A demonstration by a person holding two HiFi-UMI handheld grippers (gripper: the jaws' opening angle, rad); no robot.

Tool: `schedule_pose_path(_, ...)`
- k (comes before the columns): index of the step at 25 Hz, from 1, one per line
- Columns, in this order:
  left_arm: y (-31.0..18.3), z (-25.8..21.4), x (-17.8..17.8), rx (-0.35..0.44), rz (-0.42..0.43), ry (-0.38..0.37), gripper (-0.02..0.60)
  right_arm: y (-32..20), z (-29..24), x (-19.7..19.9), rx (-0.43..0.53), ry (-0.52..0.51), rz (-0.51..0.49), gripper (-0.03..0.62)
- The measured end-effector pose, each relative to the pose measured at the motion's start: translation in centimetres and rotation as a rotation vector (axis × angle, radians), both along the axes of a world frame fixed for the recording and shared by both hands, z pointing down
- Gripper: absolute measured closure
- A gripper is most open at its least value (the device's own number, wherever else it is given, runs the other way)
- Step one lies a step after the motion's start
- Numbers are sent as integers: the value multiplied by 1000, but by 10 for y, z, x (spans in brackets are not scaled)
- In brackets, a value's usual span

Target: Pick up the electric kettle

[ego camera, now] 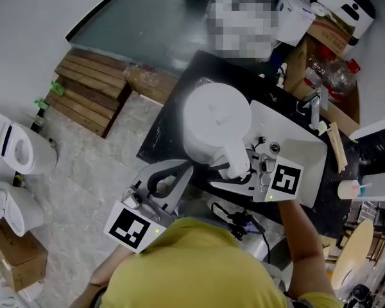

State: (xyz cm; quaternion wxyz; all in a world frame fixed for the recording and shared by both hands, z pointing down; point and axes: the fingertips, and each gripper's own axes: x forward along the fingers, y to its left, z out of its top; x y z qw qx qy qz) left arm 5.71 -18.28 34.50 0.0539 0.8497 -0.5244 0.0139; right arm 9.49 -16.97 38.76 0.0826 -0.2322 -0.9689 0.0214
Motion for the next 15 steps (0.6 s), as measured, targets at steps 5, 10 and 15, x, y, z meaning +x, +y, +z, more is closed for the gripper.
schedule_pose_path(5, 1, 2, -4, -4, -8, -5, 572, 3, -4, -7, -47, -62, 52, 505)
schedule_pose_path(10, 4, 2, -7, -4, -10, -8, 572, 9, -4, -14, -28, -69, 97, 508)
schedule_pose_path(15, 2, 3, -6, -6, 0, -12, 572, 6, -5, -17, -26, -75, 138, 508)
